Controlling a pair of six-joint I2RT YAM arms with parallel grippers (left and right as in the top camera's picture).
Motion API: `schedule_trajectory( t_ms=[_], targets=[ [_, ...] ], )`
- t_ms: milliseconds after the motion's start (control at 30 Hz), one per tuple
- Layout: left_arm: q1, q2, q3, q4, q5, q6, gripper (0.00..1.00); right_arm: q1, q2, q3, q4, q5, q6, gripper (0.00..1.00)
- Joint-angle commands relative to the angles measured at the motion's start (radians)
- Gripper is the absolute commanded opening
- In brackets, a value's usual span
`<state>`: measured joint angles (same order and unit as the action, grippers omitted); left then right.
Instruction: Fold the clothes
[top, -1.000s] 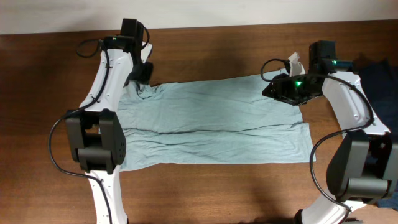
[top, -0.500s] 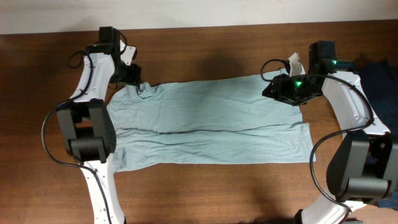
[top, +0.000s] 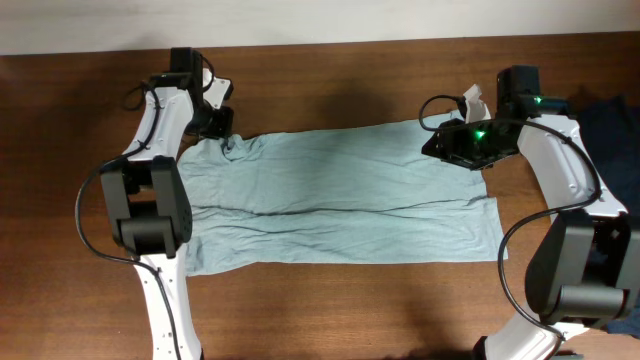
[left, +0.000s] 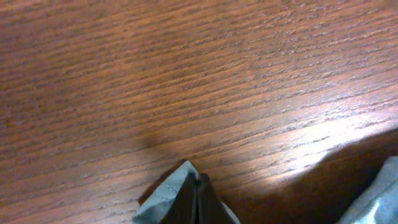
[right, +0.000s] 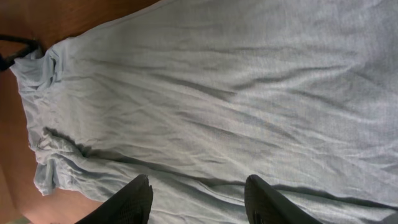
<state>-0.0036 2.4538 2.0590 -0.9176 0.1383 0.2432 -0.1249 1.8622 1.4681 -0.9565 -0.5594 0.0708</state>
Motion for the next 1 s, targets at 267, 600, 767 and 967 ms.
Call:
schedule_trajectory(
  t_ms=[267,600,767,967],
  targets=[
    [0.002,0.018,0.385,-0.245,-0.004,0.013,0.00,-0.006,-0.012,0.010,-0.017,-0.013,-0.011,0.53],
    [0.002,0.018,0.400,-0.445,-0.066,0.012,0.05,-0.006,-0.012,0.010,-0.024,-0.013,-0.011,0.53],
    [0.002,0.018,0.400,-0.492,-0.093,0.012,0.06,-0.006,-0.012,0.010,-0.028,-0.013,-0.011,0.53],
    [-0.007,0.018,0.396,-0.509,-0.047,0.007,0.12,-0.006,-0.012,0.010,-0.027,-0.013,-0.011,0.53]
  ],
)
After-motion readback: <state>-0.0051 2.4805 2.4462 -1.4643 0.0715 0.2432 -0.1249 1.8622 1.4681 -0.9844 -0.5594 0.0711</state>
